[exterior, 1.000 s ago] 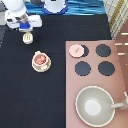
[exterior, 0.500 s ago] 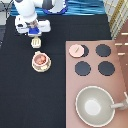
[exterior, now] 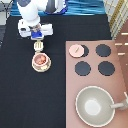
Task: Take the lid off the pot, put the pot on the plate, and use the tool to push the pot to the front of the table.
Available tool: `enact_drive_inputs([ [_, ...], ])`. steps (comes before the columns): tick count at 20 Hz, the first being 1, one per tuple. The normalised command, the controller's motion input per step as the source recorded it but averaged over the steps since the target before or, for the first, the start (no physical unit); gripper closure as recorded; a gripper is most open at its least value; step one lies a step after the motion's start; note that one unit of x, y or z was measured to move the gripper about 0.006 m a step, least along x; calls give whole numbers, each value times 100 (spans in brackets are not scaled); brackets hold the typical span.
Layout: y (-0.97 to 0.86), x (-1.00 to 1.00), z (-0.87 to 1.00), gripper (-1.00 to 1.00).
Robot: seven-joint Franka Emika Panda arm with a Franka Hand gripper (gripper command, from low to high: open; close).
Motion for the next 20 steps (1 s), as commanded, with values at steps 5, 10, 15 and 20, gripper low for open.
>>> enact_drive_inputs([
  [5,11,-71,-39,100],
  [10,9,-14,-27,100],
  [15,1,75,7,100],
  [20,0,100,24,100],
])
